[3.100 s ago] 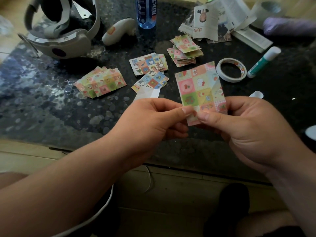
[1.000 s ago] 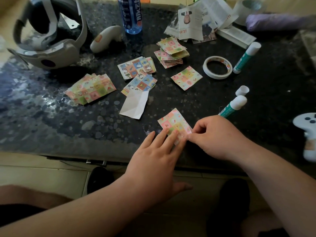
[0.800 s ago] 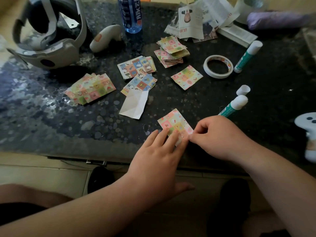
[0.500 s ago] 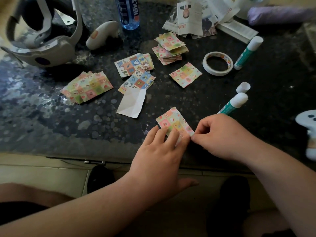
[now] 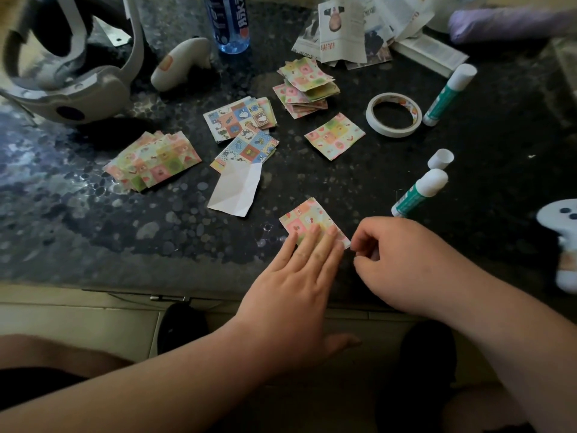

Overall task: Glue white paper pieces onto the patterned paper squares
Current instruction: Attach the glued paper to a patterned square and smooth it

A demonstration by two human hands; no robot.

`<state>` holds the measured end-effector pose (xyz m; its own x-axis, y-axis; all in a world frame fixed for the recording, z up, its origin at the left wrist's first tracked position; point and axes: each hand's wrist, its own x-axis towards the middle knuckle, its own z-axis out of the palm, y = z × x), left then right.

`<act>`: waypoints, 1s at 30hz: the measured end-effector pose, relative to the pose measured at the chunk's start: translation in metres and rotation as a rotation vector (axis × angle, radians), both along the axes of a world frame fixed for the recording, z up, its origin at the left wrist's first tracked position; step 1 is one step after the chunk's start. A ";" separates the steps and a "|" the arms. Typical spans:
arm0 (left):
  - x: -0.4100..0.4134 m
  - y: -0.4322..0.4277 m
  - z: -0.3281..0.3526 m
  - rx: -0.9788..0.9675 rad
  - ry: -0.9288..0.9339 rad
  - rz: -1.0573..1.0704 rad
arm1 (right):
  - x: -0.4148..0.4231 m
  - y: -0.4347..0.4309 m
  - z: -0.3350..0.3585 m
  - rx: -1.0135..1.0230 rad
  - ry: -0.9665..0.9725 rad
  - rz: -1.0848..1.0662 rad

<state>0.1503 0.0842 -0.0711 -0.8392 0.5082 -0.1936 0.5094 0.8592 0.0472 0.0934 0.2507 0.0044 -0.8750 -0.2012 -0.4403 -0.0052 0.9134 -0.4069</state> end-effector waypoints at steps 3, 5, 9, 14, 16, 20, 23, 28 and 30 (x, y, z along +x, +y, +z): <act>0.000 0.000 0.000 0.034 -0.002 -0.006 | 0.008 -0.006 0.000 0.044 0.067 0.077; -0.001 -0.001 -0.001 0.051 -0.006 0.008 | 0.014 -0.011 -0.001 0.154 0.077 0.200; -0.003 -0.003 0.000 0.095 -0.027 0.021 | 0.025 -0.015 -0.011 0.301 -0.036 0.340; -0.022 -0.013 0.010 0.044 -0.076 0.139 | 0.033 -0.017 -0.018 0.382 -0.042 0.352; -0.027 -0.013 0.011 0.018 -0.096 0.142 | 0.034 -0.019 -0.018 0.409 -0.038 0.361; -0.040 -0.010 0.011 0.001 -0.120 0.130 | 0.033 -0.026 -0.017 0.438 -0.028 0.356; -0.046 -0.007 0.013 -0.011 -0.119 0.121 | 0.031 -0.030 -0.014 0.474 -0.034 0.372; -0.041 -0.004 0.016 0.005 -0.124 0.144 | 0.030 -0.032 -0.013 0.441 -0.047 0.345; -0.033 -0.005 0.020 0.012 -0.156 0.151 | 0.028 -0.030 -0.011 0.376 -0.063 0.321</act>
